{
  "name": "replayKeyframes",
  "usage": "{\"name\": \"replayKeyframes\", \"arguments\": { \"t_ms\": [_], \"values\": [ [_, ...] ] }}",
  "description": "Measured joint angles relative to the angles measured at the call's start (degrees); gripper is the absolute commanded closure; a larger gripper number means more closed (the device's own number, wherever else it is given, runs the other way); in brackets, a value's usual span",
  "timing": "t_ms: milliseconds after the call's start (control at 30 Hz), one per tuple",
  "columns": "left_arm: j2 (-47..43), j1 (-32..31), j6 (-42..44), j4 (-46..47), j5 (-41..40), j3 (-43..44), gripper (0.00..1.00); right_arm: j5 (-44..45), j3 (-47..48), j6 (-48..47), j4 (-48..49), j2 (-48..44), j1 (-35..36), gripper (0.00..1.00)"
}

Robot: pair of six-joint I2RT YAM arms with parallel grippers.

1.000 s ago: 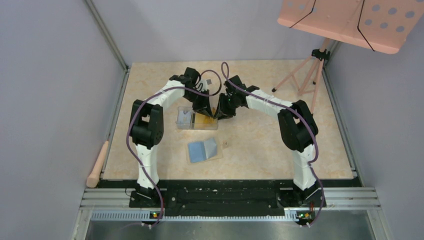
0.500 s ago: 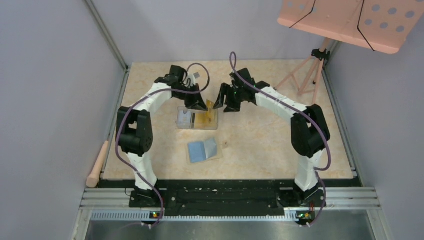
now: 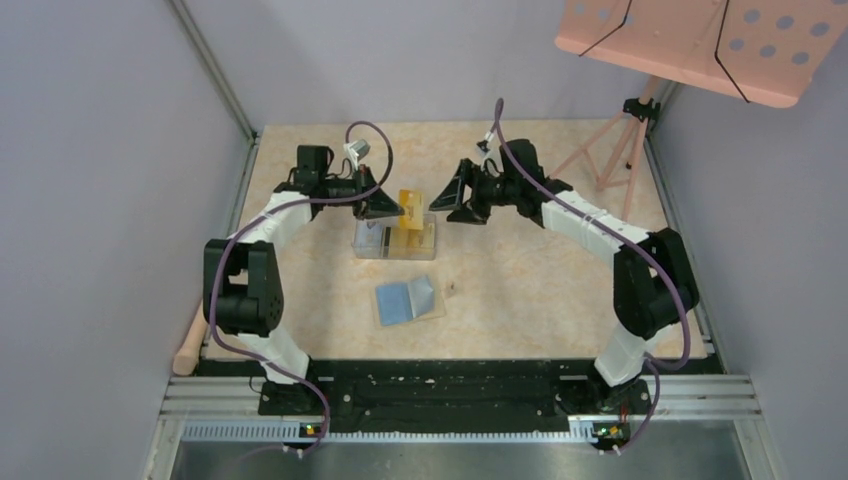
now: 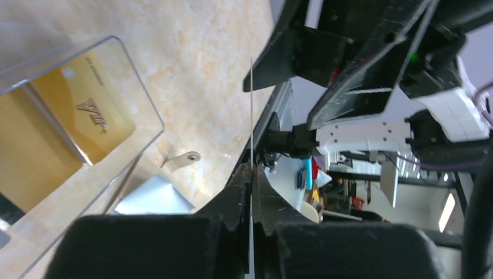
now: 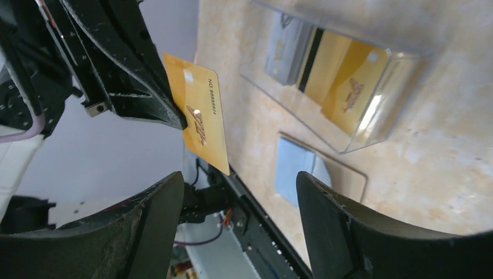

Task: Put the credit cards into the card holder
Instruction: Pick up the credit card from the storage box.

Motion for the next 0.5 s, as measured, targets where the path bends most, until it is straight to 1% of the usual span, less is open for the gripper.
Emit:
{"name": "replayKeyframes", "arguments": {
  "t_ms": [67, 133, 233, 333, 367, 433, 500],
  "values": [
    [-0.44, -0.13, -0.57, 1.88, 2.51, -1.09, 1.0, -3.39, -2.8, 2.93, 5.07, 0.04, 0.02, 0.35],
    [-1.53, -0.17, -1.42, 3.56, 4.13, -2.08, 1.0, -5.77, -4.33, 5.16, 8.74, 0.15, 0.35, 0.41],
    [-3.8, -0.17, -3.17, 6.99, 6.16, -3.85, 1.0, -8.98, -4.72, 8.22, 15.1, 0.98, 0.92, 0.5],
    [-5.03, -0.2, -4.42, 9.31, 7.39, -4.85, 1.0, -11.63, -4.72, 11.8, 22.03, 2.49, 1.92, 0.54],
    [-5.14, -0.2, -4.61, 9.7, 7.63, -5.05, 1.0, -12.24, -4.72, 12.94, 23.74, 2.97, 2.29, 0.57],
    [-5.16, -0.2, -4.81, 10.29, 7.87, -5.6, 1.0, -13.18, -4.72, 14.49, 26.34, 3.74, 3.06, 0.7],
    [-5.16, -0.2, -5.16, 10.38, 7.89, -6.36, 1.0, -13.84, -4.72, 15.78, 28.22, 4.37, 3.78, 0.89]
  ]
}}
